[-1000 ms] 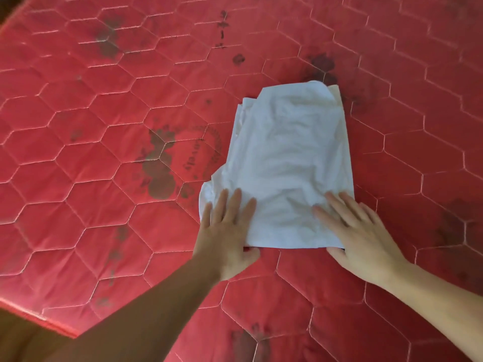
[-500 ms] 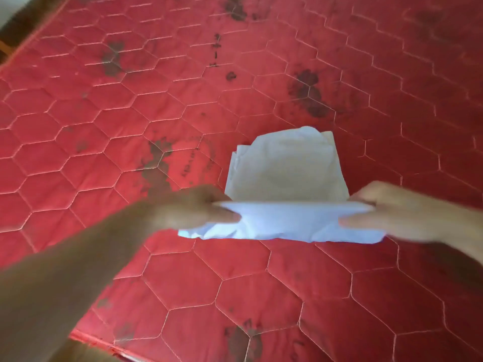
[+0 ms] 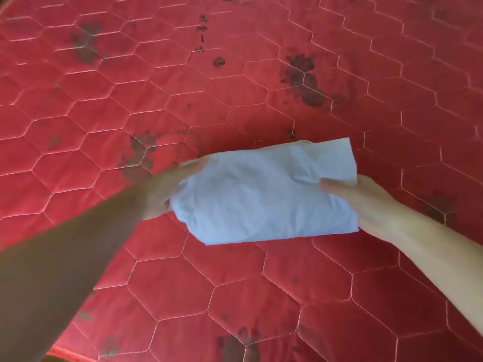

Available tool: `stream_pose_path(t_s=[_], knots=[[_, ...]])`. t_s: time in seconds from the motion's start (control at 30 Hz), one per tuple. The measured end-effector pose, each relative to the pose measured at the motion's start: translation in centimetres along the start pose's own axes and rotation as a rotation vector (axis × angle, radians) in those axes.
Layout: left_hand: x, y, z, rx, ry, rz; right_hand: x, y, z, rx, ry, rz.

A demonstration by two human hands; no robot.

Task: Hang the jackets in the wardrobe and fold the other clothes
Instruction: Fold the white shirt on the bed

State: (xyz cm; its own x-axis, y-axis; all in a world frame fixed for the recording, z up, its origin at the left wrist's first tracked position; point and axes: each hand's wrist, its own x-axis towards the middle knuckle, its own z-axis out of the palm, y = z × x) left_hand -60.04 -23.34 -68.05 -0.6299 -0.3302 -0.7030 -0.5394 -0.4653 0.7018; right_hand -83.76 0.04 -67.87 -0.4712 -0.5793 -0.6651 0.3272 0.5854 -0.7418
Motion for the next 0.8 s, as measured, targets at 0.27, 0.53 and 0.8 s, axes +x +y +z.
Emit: stream_pose_path(t_s=[0.27,0.53,0.8], knots=[[3.0,-2.6,2.4,0.093,0.466,-0.023,3.2,-1.2,0.0,-0.209,0.232,-0.018],[2.4,-3.6,8.1,0.816,0.820,0.489,3.1,-1.2,1.2,-0.316,0.587,-0.421],[6.8,-5.2,13.0,1.315,0.482,0.319,4.9,0.0,2.0,-0.785,0.771,-0.615]])
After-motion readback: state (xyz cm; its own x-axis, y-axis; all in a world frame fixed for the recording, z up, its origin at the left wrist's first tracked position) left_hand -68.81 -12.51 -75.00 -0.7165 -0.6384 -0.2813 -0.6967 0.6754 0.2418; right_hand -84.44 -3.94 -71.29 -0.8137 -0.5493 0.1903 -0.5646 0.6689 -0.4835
